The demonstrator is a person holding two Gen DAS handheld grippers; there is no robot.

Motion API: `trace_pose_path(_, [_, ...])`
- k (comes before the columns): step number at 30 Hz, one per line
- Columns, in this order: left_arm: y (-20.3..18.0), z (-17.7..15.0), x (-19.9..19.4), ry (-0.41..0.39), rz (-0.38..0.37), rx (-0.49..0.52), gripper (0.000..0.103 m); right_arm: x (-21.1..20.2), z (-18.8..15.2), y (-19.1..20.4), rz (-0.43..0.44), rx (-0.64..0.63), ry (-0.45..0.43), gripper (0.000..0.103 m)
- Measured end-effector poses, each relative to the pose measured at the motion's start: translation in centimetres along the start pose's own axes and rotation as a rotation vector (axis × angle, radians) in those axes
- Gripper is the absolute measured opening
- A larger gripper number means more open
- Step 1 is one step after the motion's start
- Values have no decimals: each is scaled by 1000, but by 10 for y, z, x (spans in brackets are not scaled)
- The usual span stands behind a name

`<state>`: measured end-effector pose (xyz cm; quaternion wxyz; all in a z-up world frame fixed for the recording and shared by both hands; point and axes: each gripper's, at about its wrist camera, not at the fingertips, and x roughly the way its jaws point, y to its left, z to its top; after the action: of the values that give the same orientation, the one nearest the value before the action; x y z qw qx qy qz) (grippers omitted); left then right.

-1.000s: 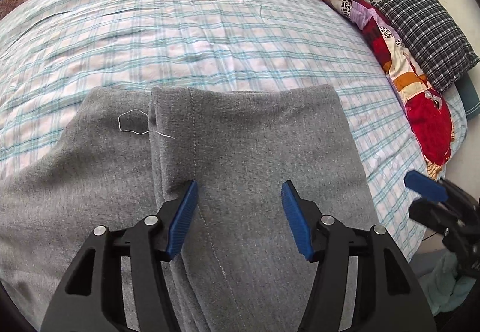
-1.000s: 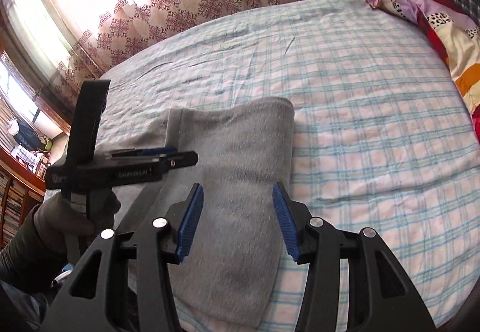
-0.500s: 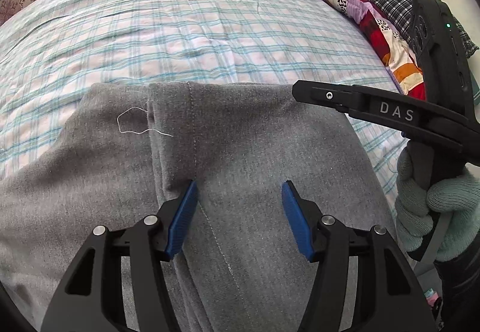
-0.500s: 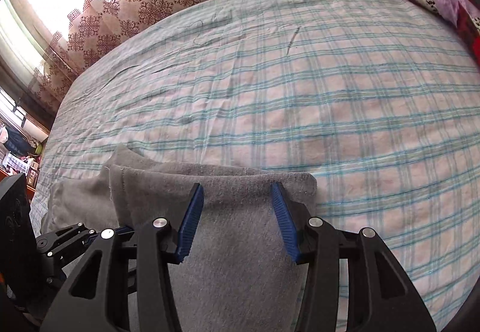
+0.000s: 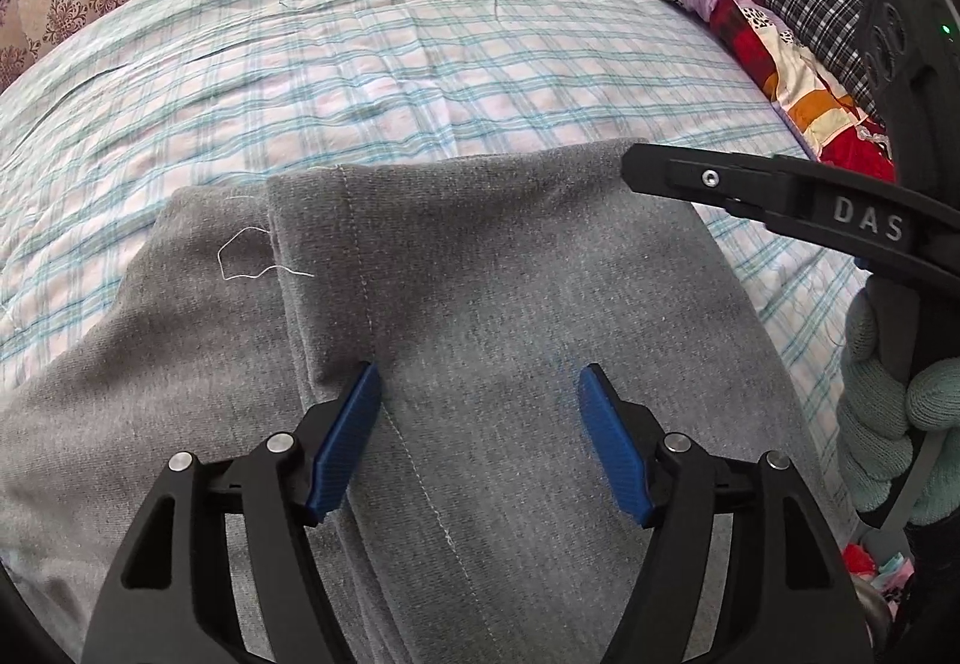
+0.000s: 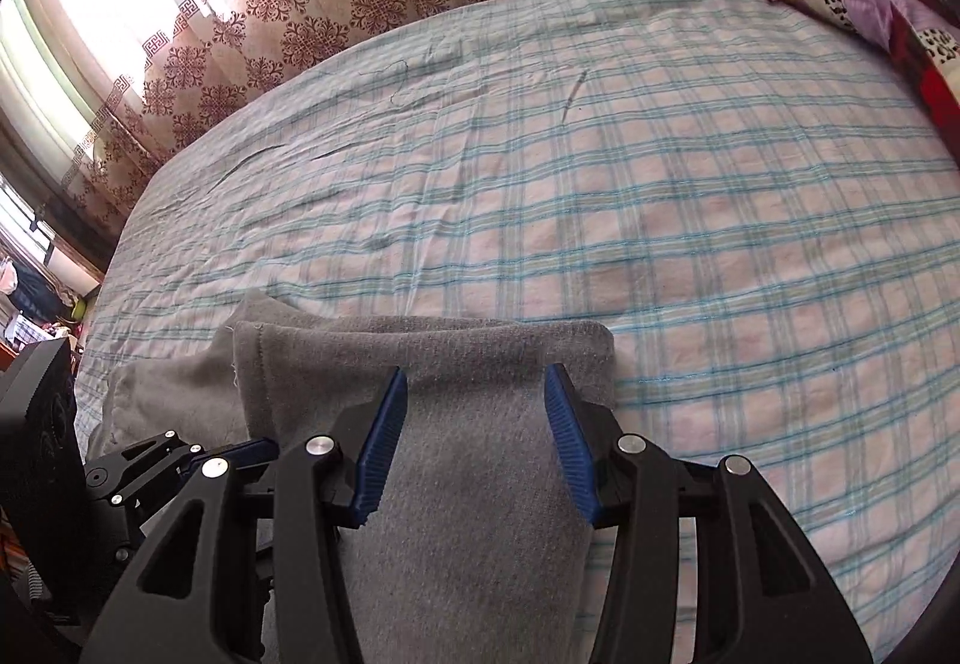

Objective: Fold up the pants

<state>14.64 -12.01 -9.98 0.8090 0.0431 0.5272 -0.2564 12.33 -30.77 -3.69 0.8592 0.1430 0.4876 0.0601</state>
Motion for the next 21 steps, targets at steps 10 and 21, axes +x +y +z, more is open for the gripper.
trace_pose_path(10, [-4,1,2,18,18,20,73,-57,-69,-37,-4,118,33,51])
trace_pose_path(21, [-9,-2,-10,57,32,-4,82,-97,-131,-44,61,196,101,53])
